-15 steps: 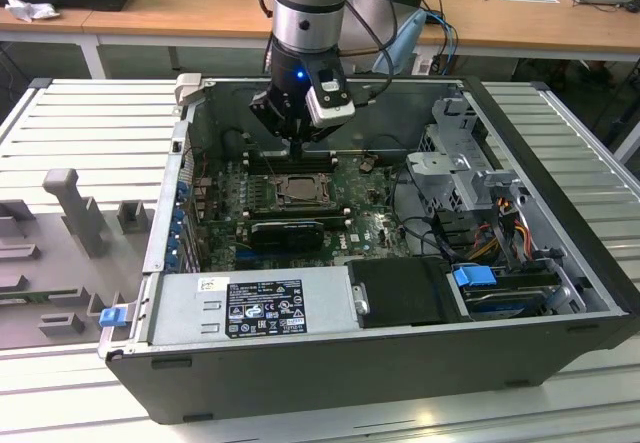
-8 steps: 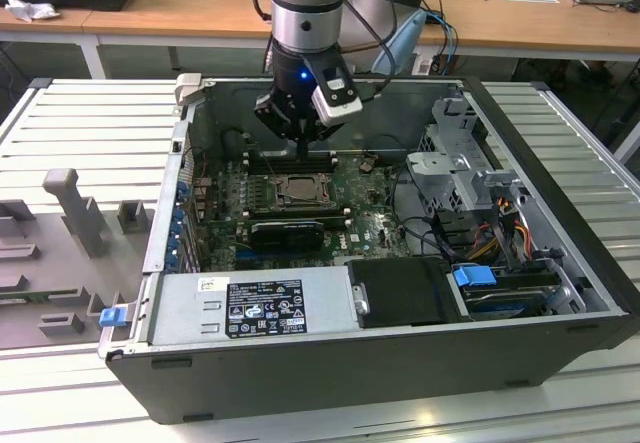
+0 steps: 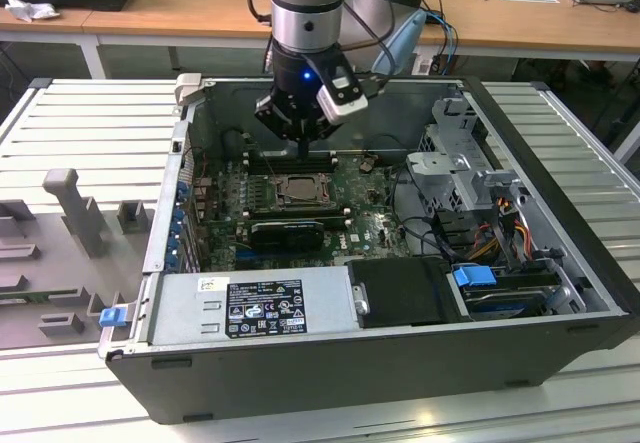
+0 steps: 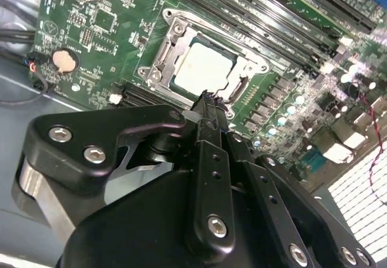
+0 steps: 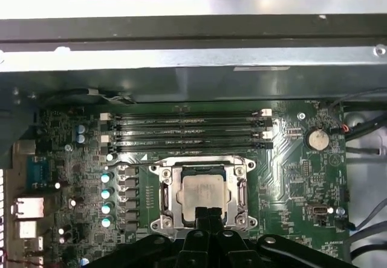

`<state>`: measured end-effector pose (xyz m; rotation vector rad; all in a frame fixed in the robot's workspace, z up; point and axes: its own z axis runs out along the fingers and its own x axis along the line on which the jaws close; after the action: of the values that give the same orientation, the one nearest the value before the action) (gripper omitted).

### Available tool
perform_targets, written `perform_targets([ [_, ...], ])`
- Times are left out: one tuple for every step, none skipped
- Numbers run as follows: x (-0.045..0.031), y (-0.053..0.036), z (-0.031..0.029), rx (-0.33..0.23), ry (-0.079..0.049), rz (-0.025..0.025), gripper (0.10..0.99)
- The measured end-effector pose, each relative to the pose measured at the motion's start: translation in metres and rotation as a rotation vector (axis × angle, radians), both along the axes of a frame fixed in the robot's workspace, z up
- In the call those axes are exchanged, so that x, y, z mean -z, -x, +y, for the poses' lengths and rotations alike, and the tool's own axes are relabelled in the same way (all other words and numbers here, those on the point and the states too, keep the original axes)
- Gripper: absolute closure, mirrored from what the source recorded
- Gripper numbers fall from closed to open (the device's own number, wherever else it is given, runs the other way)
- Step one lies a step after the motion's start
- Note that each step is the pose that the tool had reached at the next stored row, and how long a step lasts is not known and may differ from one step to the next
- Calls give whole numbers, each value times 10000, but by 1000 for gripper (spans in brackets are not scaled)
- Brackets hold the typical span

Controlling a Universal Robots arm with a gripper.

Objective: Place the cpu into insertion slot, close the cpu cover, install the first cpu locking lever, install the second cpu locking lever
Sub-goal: 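Install the first cpu locking lever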

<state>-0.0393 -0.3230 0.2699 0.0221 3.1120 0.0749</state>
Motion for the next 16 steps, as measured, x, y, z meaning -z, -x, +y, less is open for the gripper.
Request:
perform_targets([
  [0, 0, 0, -111, 0, -14, 980],
  [0, 0, 0, -259, -1, -30, 980],
  [0, 0, 0, -395, -1, -46, 980],
  [1, 0, 0, -762, -1, -63, 980],
  [1, 0, 0, -1050, -2, -64, 980],
  [1, 0, 0, -1212, -2, -64, 980],
  [1, 0, 0, -1278, -3, -63, 980],
  [1, 0, 0, -1332, -3, -63, 980],
  [1, 0, 0, -1428, -4, -64, 980],
  [1, 0, 0, -1518, -4, -63, 980],
  [1, 0, 0, -1625, -4, -64, 980],
  [1, 0, 0, -1889, -5, -63, 980],
  [1, 0, 0, -2060, -5, -64, 980],
  [1, 0, 0, -2183, -6, -63, 980],
  [1, 0, 0, -2320, -6, -64, 980],
  [1, 0, 0, -2395, -6, -64, 980],
])
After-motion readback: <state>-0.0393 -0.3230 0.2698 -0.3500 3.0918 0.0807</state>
